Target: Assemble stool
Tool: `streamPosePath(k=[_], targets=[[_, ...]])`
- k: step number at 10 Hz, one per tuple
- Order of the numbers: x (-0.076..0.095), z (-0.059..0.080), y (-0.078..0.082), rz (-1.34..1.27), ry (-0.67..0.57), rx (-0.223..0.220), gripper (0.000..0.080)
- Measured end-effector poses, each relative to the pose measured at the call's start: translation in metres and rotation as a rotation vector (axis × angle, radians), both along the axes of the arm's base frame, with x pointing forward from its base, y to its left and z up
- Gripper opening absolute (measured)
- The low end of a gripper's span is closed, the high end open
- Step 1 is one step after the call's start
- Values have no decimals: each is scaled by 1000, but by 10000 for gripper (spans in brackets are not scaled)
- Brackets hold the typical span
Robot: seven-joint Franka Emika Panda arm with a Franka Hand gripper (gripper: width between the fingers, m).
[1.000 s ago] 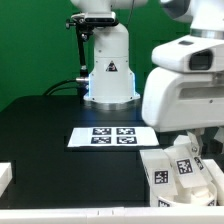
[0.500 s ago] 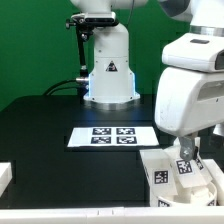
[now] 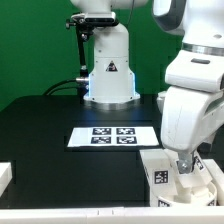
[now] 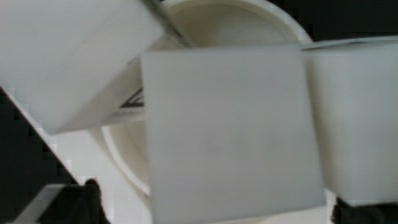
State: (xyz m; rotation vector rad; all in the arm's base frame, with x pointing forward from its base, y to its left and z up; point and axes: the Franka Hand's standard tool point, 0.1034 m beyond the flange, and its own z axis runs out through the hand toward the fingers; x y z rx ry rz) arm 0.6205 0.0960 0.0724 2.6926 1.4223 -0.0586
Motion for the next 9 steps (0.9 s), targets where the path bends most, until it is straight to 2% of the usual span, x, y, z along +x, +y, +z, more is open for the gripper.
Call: streamPosePath(k=[4,5,6,9], targets=[[0,-10,-1,-9,-2,-2,649],[0,-10,-1,-9,-2,-2,525],[0,-10,-2,-10,-1,-2,359],[0,-10,-2,-18,-2,-2,331]])
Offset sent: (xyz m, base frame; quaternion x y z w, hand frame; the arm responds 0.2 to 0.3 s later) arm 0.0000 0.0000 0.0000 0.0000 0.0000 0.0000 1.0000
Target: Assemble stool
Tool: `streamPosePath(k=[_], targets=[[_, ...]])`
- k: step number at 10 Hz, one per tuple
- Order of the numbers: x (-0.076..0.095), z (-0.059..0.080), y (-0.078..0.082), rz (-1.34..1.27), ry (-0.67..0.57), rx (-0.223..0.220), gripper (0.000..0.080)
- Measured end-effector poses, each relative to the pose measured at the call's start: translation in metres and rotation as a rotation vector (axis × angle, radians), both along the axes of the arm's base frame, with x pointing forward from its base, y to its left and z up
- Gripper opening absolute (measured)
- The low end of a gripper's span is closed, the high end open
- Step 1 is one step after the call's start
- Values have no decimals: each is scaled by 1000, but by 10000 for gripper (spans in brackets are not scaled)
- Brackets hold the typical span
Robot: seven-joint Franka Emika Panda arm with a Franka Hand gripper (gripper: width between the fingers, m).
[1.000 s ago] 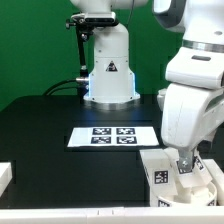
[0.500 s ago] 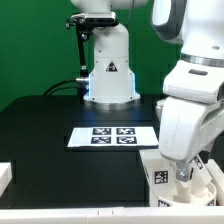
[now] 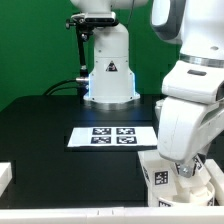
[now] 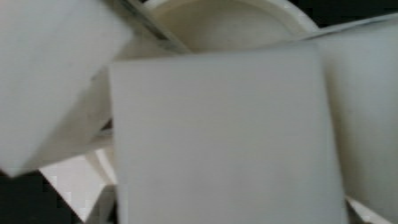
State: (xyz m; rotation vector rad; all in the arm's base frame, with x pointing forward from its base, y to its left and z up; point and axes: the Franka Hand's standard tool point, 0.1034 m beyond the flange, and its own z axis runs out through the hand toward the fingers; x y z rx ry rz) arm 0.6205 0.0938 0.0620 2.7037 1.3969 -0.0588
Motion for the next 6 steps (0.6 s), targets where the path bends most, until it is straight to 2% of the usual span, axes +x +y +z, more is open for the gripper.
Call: streamPosePath(k=[2,6], targets=[[4,0,2,-113,1,-5,331],[9,3,8,-633,-23,-12,333]])
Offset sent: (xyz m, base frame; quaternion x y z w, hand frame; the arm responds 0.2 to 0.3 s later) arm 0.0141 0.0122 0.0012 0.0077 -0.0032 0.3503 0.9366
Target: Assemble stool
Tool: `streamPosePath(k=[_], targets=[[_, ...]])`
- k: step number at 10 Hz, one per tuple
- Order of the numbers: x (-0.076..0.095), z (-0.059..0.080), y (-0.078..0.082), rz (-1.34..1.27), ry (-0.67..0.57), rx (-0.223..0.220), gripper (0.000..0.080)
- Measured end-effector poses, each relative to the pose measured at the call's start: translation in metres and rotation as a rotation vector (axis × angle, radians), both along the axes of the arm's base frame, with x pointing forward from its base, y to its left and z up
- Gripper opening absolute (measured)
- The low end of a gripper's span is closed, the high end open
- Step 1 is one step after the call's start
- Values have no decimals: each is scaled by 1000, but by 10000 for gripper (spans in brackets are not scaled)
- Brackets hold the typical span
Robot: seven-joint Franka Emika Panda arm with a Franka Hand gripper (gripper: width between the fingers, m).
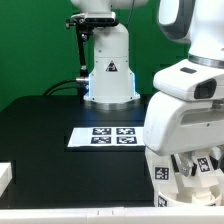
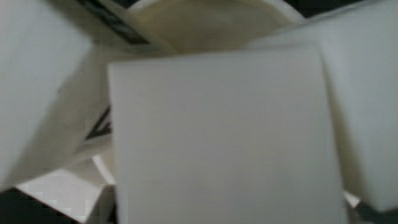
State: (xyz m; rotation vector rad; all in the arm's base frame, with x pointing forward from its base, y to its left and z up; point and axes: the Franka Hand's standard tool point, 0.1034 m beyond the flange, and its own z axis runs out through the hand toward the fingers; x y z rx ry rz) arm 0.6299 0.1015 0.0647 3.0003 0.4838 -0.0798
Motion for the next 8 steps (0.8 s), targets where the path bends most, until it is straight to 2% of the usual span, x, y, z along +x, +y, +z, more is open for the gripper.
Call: streamPosePath(k=[2,6,7,8], targets=[[4,0,-3,-285,-1,-13,333],[4,-1,-5,-291,-1,-14,333],[4,-1,-7,-323,10,0,333],[6,2,-13,-400,26,39,333]])
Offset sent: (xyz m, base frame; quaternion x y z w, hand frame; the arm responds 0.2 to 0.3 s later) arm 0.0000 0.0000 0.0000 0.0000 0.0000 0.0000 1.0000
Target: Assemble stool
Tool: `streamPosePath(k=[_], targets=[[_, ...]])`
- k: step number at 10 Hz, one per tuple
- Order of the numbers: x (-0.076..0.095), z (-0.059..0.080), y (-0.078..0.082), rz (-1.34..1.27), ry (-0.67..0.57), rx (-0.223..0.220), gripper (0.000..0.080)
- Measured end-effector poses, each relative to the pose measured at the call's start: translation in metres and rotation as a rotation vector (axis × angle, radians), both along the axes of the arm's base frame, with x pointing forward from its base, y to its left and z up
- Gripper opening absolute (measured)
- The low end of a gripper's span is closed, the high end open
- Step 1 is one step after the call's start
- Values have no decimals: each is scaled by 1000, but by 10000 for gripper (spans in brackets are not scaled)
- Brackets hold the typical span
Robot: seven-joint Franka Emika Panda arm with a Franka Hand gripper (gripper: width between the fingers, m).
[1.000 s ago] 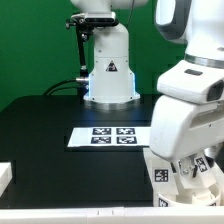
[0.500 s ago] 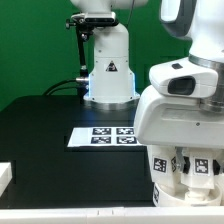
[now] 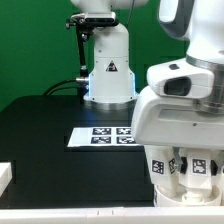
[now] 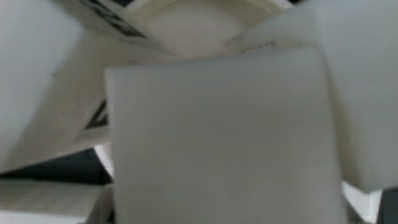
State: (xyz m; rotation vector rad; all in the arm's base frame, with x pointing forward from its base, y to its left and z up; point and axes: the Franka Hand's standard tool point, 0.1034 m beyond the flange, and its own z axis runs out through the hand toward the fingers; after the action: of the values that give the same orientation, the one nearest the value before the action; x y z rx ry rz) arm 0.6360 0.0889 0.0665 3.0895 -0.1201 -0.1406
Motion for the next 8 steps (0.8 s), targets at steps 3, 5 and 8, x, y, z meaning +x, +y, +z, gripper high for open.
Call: streamPosePath(k=[3,5,8], targets=[[-2,-4,-12,-215,49,92,333],[-1,-4,-11,-213,48,90,333],[0,-1,-18,-339,110,113,333]])
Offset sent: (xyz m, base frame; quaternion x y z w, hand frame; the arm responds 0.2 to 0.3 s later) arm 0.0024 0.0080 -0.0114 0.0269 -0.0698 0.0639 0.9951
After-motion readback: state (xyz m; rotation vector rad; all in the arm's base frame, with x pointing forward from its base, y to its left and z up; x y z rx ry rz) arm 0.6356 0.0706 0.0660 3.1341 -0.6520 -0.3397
